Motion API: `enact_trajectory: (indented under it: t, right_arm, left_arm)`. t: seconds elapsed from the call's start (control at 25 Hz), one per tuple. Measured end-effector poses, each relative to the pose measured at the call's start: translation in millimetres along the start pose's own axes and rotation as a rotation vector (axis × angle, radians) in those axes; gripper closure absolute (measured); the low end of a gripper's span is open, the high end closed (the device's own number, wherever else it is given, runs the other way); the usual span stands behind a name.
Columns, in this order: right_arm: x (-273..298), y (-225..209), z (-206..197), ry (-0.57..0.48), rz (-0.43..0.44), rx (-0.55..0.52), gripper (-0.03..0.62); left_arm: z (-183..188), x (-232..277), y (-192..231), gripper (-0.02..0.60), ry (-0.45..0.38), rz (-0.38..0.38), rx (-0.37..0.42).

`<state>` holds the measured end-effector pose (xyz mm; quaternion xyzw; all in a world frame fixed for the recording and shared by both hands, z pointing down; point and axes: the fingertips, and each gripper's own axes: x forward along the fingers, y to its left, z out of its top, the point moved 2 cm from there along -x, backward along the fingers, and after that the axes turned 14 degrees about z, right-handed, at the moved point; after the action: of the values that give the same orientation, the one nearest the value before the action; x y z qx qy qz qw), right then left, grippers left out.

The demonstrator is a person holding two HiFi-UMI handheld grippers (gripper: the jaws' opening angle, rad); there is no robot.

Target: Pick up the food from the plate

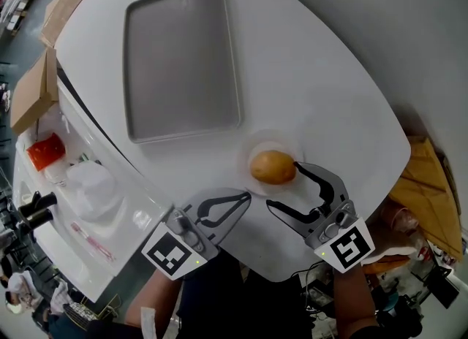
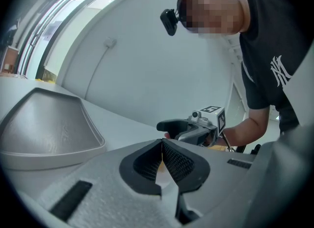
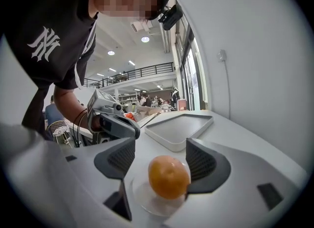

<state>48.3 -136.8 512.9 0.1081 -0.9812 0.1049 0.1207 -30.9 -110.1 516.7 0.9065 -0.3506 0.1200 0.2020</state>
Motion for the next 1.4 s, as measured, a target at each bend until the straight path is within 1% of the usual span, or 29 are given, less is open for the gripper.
enact_trajectory:
  t: [0.16, 0.24, 0.32, 0.52, 0.72, 0.84, 1.16, 1.4]
  right_arm:
    - [8.8, -6.5, -17.2, 0.058, -0.018, -0.021, 0.287]
    - [11.8, -7.8, -23.8, 0.088, -0.017, -0.031, 0.275]
    - [14.4, -10.4, -27.7, 0.093, -0.015, -0.033, 0.269]
    - [23.7, -17.3, -37.3, 0.099, -0.017, -0.038, 0.260]
    - [29.5, -20.6, -47.7, 0.158, -0.010, -0.076, 0.241]
    - [32.3, -22.3, -54.0, 0.180, -0.007, -0.072, 0.241]
    - [38.9, -22.1, -64.7, 0.213, 0.013, -0.084, 0.241]
    - [38.9, -23.5, -63.8, 0.224, 0.005, -0.101, 0.243]
  left_arm:
    - [-2.2, 3.5, 3.1, 0.574, -0.013, -0.006, 0.019]
    - [-3.0, 3.5, 2.5, 0.574, -0.012, -0.008, 0.015]
    - [-4.0, 3.6, 2.4, 0.574, -0.013, -0.007, 0.010]
    - [-13.6, 2.5, 2.1, 0.574, -0.002, -0.019, 0.069]
    - [-20.8, 1.8, 3.5, 0.574, 0.010, -0.018, 0.057]
    - [-24.0, 2.4, 3.6, 0.574, 0.014, -0.016, 0.057]
    - [-31.7, 3.1, -1.4, 0.574, 0.021, -0.024, 0.072]
    - [-33.3, 1.1, 2.5, 0.574, 0.031, -0.007, 0.071]
